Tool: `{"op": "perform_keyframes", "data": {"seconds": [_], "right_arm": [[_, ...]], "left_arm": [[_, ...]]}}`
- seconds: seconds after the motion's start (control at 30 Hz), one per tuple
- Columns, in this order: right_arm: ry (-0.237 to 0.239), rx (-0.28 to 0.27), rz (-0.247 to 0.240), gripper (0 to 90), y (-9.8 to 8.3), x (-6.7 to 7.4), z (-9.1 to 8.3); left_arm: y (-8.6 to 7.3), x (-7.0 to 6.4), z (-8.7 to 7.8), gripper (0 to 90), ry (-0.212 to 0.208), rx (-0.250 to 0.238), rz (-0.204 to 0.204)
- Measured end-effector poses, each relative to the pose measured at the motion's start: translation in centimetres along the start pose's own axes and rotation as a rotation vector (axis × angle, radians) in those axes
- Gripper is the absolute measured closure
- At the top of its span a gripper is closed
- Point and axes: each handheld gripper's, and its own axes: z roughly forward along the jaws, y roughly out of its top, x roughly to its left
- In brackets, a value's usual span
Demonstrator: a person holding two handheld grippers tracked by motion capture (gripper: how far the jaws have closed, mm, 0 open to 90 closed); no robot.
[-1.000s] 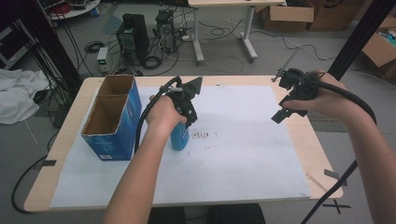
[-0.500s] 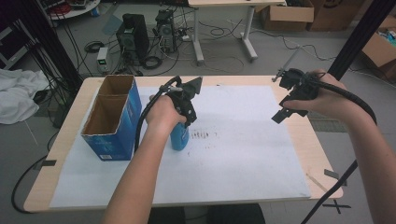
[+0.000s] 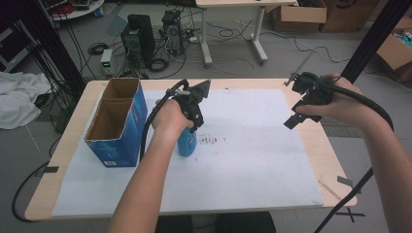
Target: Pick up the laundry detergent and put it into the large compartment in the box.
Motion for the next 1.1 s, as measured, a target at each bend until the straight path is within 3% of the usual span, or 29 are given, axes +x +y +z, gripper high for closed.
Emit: {"op": "perform_keyframes", "data": {"seconds": [0.17,0.33,0.5,0.83,1.1], "right_arm": [[0.000,0.002,0.002,28.7,0.0,0.0,0.0],[0.003,0.002,0.000,28.7,-0.1,0.0,0.2],[0.002,0.000,0.001,28.7,-0.2,-0.1,0.2],[0.001,0.001,0.001,28.7,-0.2,-0.1,0.1],[-0.001,0.001,0.002,28.8,-0.1,-0.2,0.0]], "left_arm": [[0.0,0.1,0.0,30.8,-0.008,-0.001,-0.008],[-0.1,0.6,-0.2,33.4,-0.046,-0.009,-0.050],[0.0,0.6,-0.2,33.9,-0.048,-0.004,-0.060],[0.1,0.8,-0.3,35.3,-0.049,0.005,-0.027],[0.0,0.9,-1.8,35.8,-0.054,0.007,0.002]]}}
